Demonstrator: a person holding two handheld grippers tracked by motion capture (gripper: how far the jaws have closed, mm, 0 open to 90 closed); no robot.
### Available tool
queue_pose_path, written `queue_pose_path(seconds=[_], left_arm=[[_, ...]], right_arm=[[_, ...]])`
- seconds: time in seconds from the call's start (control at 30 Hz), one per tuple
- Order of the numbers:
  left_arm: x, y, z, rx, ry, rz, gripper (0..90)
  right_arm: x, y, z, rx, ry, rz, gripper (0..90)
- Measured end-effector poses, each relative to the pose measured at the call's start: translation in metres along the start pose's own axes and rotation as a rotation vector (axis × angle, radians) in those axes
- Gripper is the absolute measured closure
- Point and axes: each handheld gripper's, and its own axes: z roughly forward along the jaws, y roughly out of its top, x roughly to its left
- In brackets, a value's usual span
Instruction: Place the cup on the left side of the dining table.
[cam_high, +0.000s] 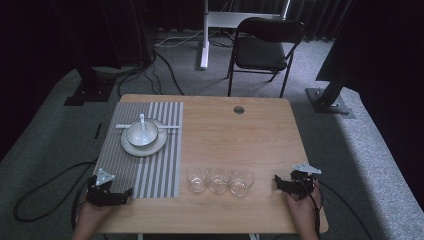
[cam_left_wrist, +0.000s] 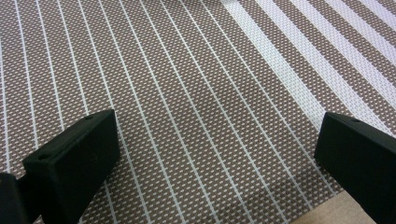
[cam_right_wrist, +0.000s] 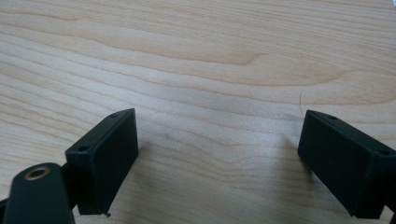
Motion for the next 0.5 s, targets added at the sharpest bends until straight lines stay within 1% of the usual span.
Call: queue_pose_path(seconds=[0.13,0.23,0.5], left_arm=[[0.0002,0.0003,-0.0001,0.003,-0.001,0.0,0.4],[-0.0011,0.0032,0.0005,0.021,0.011,-0.012,0.5],[-0.0006,0.0036,0.0004,0.027,0.006,-0.006,0.5]], right_arm=[[0.0,0.0001,0.0,0.0,0.001,-0.001,11.8],[0.0004,0.0001,-0.0001,0.001,0.006,-0.007,11.9],[0.0006,0.0002,-0.0001,0.001,0.006,-0.007,11.9]])
